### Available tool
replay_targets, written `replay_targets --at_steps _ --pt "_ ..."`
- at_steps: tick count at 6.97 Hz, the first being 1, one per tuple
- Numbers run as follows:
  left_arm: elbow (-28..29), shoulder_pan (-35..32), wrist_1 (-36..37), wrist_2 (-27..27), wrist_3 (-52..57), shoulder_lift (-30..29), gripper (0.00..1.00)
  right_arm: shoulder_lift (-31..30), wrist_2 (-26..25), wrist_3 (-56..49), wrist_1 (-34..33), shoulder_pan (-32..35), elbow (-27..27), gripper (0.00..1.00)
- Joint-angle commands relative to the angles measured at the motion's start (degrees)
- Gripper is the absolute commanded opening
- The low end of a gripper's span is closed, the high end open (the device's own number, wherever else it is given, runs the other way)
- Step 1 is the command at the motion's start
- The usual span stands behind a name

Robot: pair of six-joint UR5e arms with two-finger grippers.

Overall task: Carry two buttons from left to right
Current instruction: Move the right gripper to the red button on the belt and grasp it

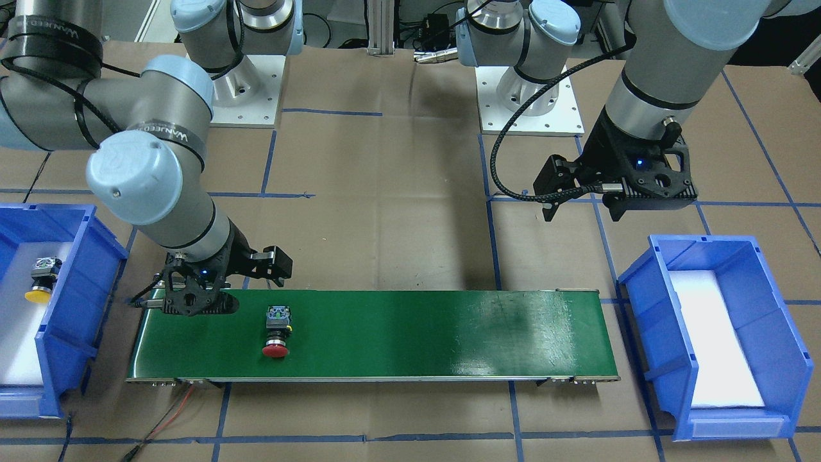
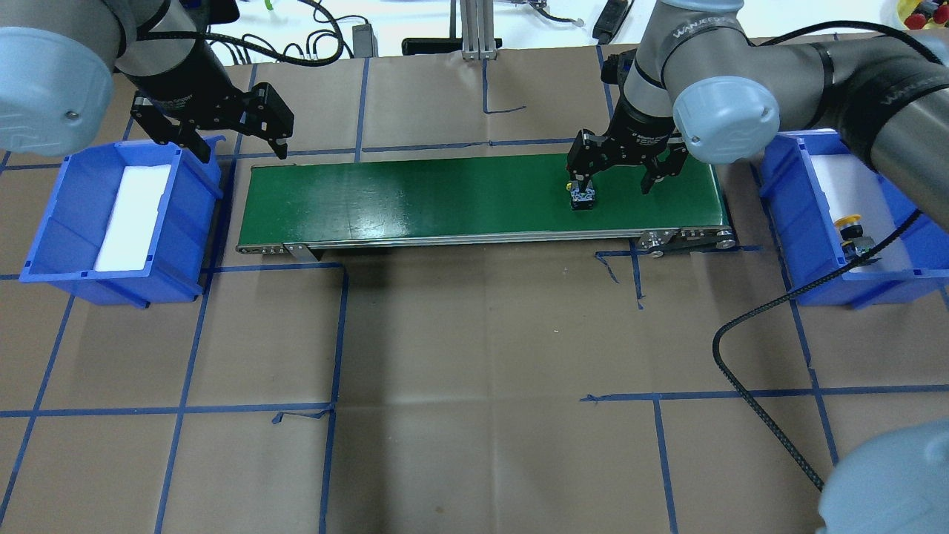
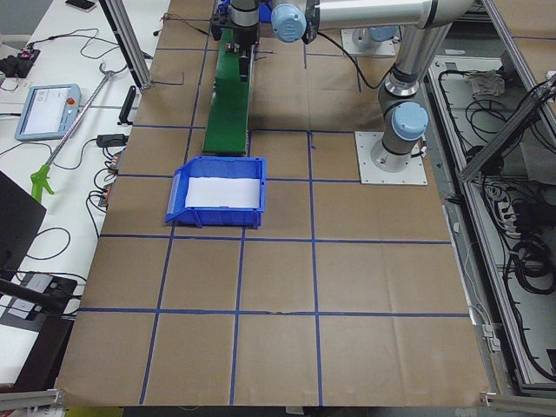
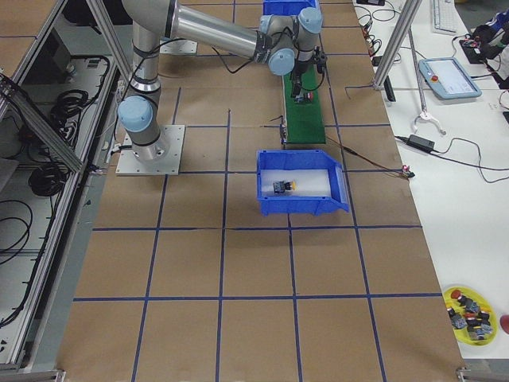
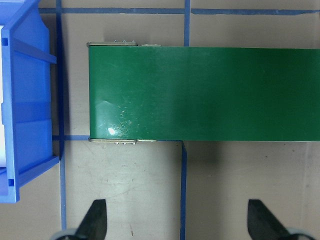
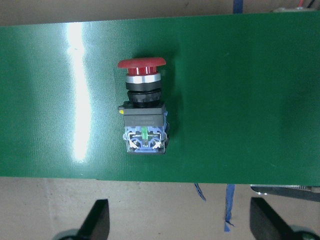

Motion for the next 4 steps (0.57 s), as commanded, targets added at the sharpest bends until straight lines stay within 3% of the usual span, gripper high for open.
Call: replay_targets --at_steps 1,4 --pt "0.01 0.0 0.0 -0.09 0.0 0.01 1.0 3.81 -0.02 0.13 -1.25 0.05 -1.73 0.96" --pt "0.01 0.0 0.0 -0.09 0.0 0.01 1.0 8.55 -0.02 0.04 -1.96 -0.04 -5.43 0.95"
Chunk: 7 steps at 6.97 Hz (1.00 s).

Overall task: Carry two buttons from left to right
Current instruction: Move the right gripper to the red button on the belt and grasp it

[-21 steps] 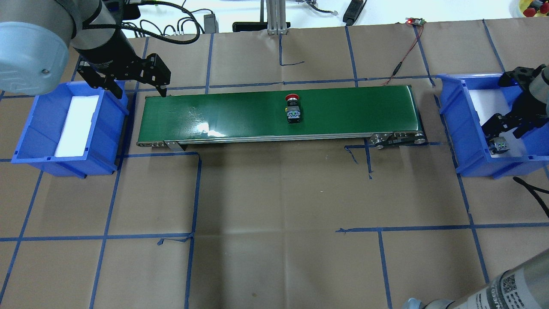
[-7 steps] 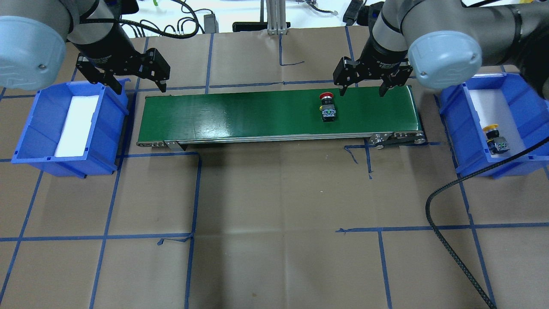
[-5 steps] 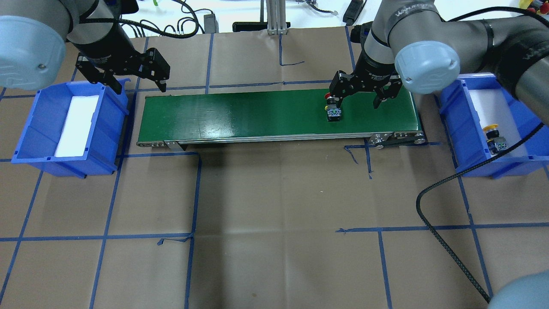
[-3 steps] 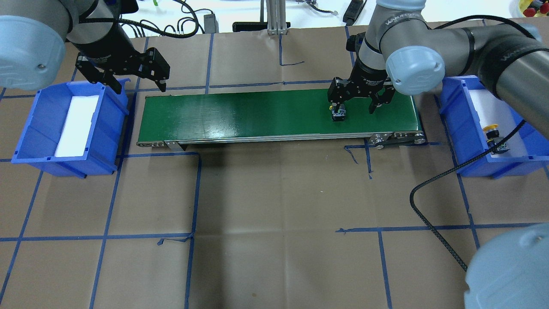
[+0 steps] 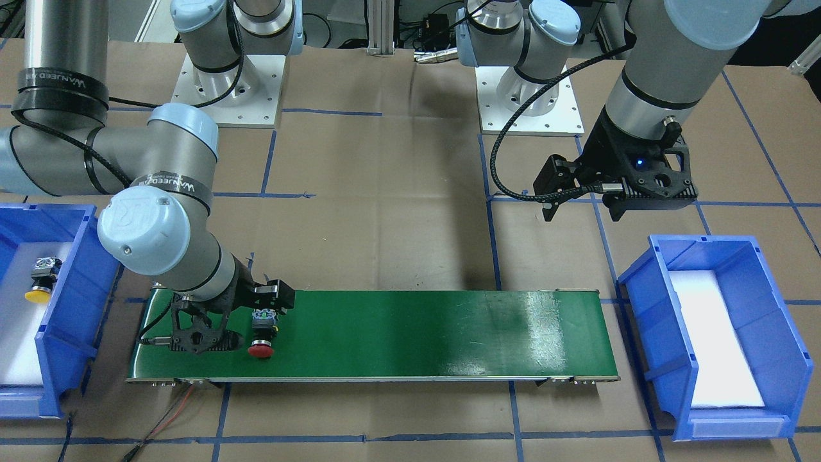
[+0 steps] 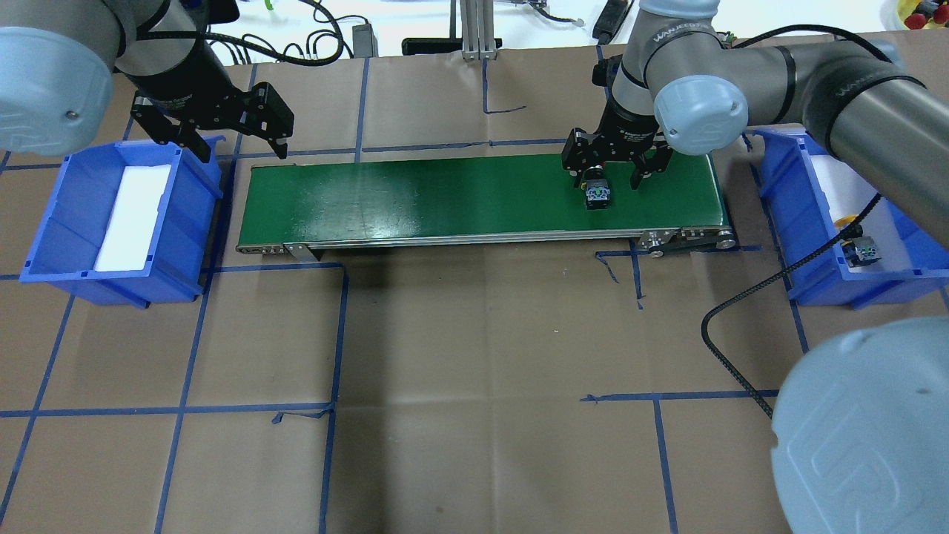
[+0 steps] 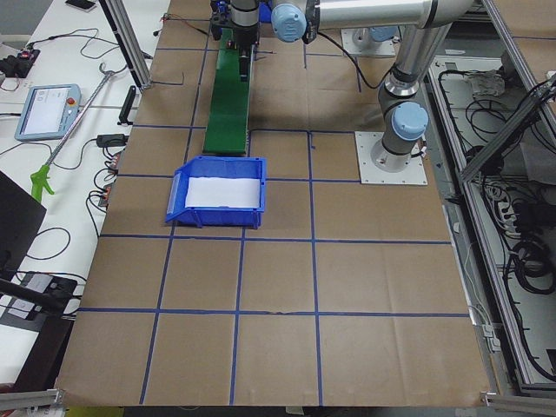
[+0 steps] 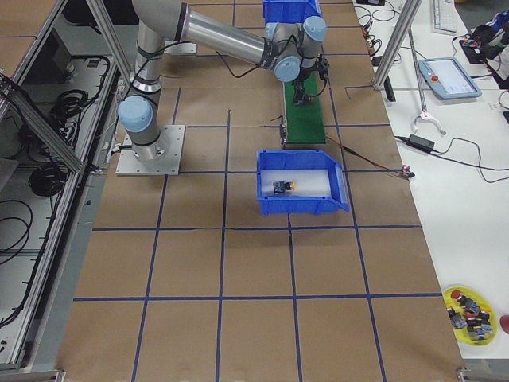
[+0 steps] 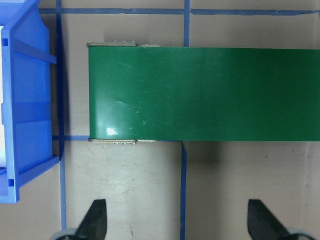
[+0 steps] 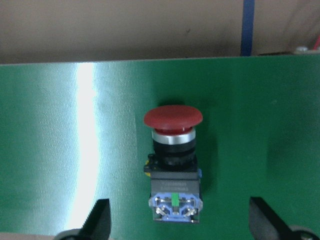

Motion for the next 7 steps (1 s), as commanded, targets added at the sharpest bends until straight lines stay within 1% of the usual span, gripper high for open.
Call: replay_targets --at_steps 1,2,3,4,5,6,7 --pt "0.0 0.0 0.0 -0.02 0.0 -0.12 1.0 2.67 0.0 -0.33 -0.21 -0.05 -0.65 0.93" --pt "0.0 0.0 0.0 -0.02 0.0 -0.03 1.0 2.76 -0.7 -0.68 -0.12 -0.14 -0.3 0.86" --pt "0.0 0.0 0.0 -0.02 0.0 -0.03 1.0 2.77 -2.53 -0.77 0.14 -0.14 -0.38 0.61" --pt "0.0 0.0 0.0 -0.02 0.0 -0.03 1.0 2.33 -4.11 -0.77 0.92 -0.23 -0.38 0.29" --pt "0.0 0.0 0.0 -0.02 0.0 -0.21 1.0 2.06 -6.57 -0.77 2.5 -0.32 -0.47 0.08" --pt "-0.09 0.0 0.0 -0.02 0.0 -0.03 1.0 1.37 -9.29 -0.94 3.73 -0.66 -0.65 0.05" --pt "0.0 0.0 0.0 -0.02 0.0 -0.03 1.0 -1.6 -10.53 -0.94 4.35 -1.71 -0.65 0.04"
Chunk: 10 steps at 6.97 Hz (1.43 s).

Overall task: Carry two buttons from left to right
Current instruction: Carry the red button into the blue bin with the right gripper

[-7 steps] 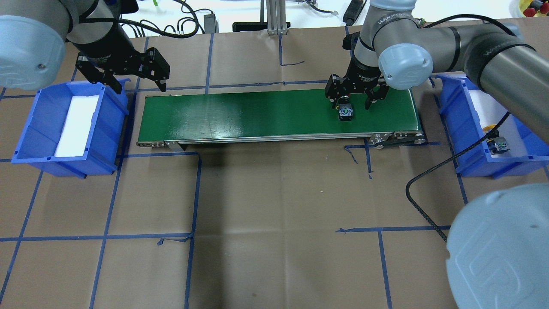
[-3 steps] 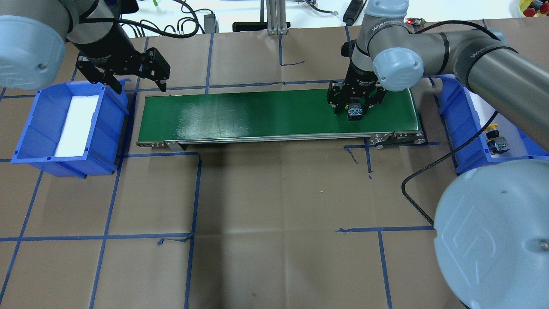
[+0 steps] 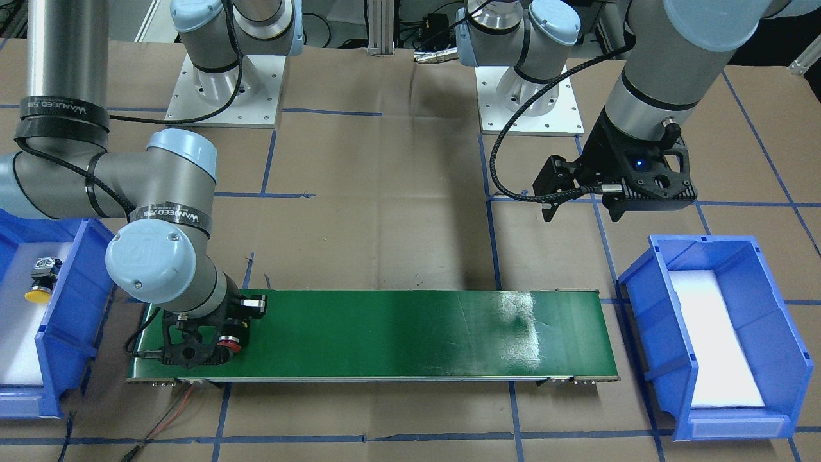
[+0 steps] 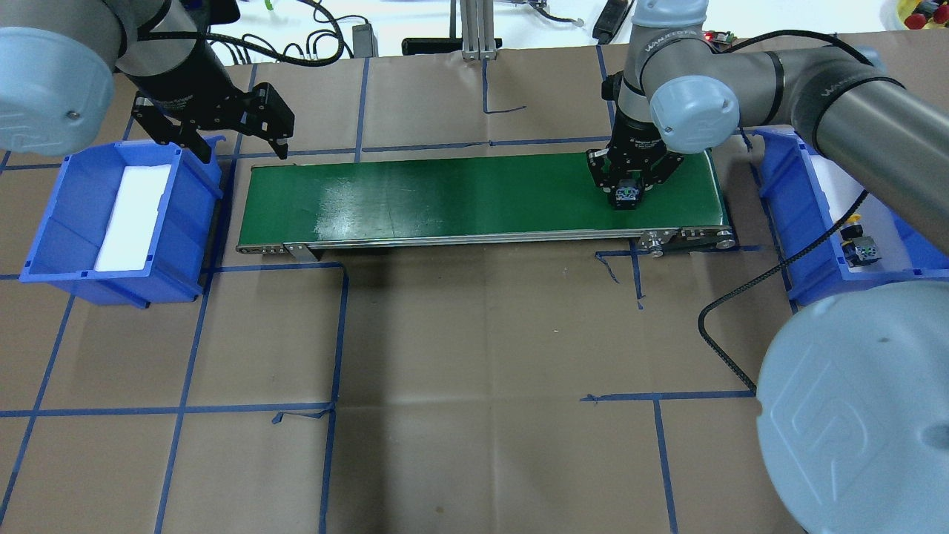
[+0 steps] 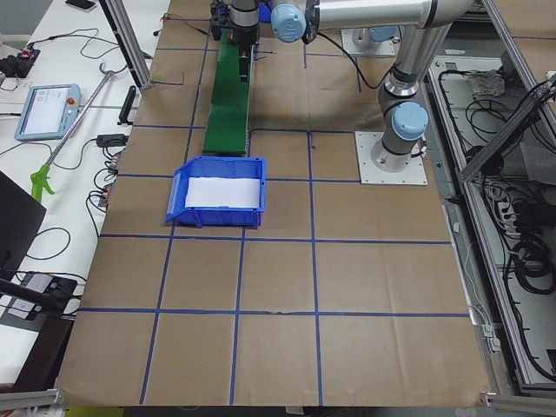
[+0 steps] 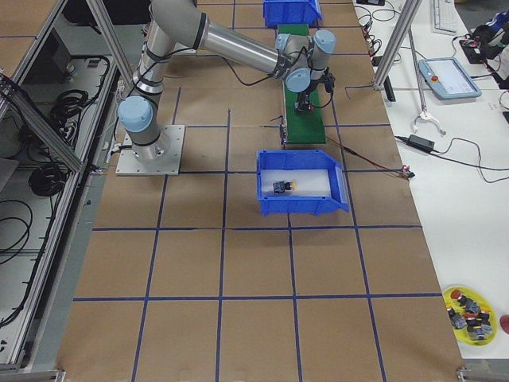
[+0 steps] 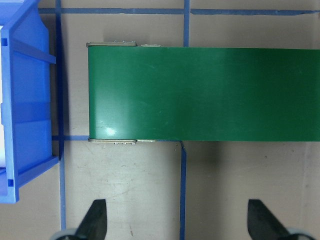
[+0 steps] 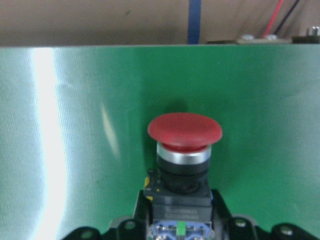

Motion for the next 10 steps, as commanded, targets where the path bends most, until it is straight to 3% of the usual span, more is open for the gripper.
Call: replay_targets --at_steps 1,3,6,8,10 --pt "0.03 0.0 0.0 0.0 0.0 -0.05 1.0 -6.83 -2.11 -0.23 6.01 -4.23 -1.11 0.04" --pt "-0.05 0.0 0.0 0.0 0.0 0.03 1.0 -11.6 -1.85 -9.22 11.83 -12.4 -5.49 0.05" --pt "0.03 0.0 0.0 0.0 0.0 0.12 1.0 -10.3 -1.23 -24.89 11.42 -25.24 -8.6 0.05" --pt "0.03 0.0 0.0 0.0 0.0 0.12 1.0 -5.84 -1.15 -32.73 10.63 -28.76 -8.86 0.05" --pt "-0.05 0.0 0.0 0.0 0.0 0.04 1.0 0.74 4.81 -34.41 3.73 -30.63 -8.51 0.05"
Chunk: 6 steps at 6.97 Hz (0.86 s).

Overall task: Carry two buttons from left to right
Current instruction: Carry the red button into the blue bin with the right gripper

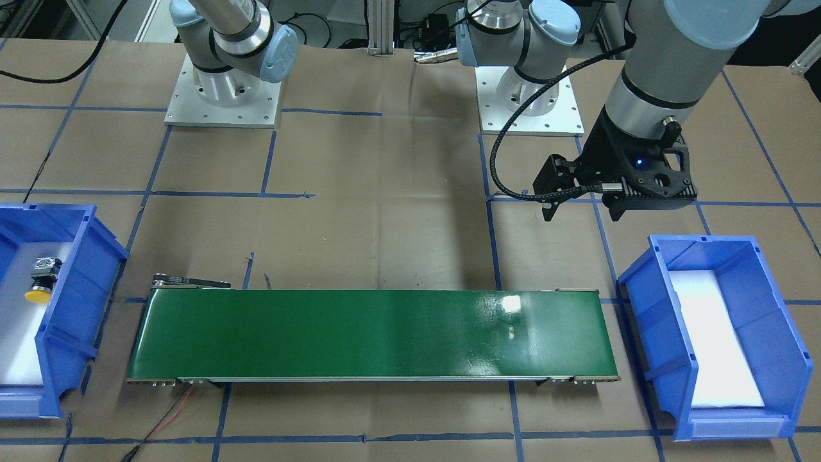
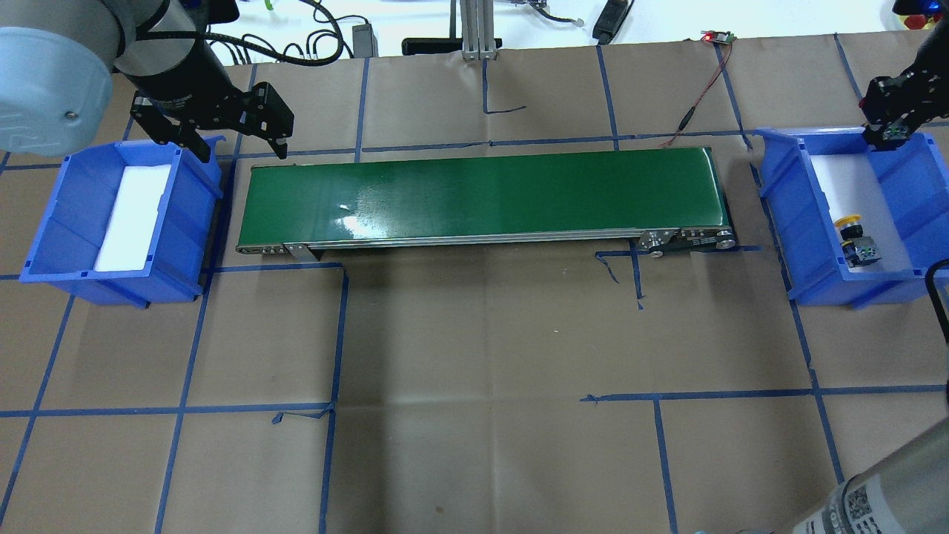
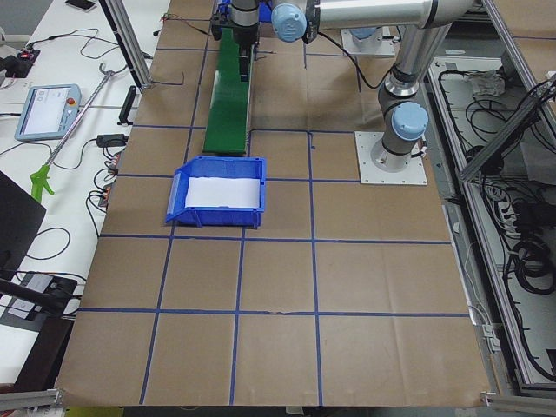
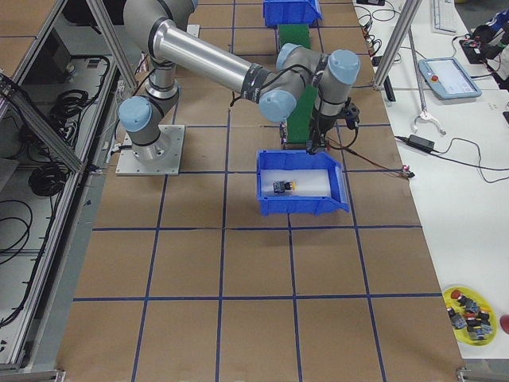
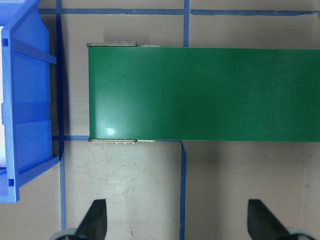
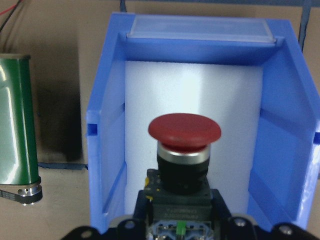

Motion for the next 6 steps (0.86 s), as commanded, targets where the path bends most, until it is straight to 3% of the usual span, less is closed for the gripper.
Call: replay_targets --at_steps 1,4,6 --pt "-0.03 0.0 0.0 0.0 -0.09 -0.03 1.0 6.24 2.72 -4.1 -5.73 -0.91 0.67 0.05" --pt "-0.03 0.0 -0.09 0.0 -0.18 0.06 1.0 8.02 1.85 -4.57 -10.83 -0.91 5.92 0.05" --pt "-0.03 0.0 0.0 0.0 -0.18 0.06 1.0 8.46 -1.4 -4.13 -11.81 -0.91 6.92 0.06"
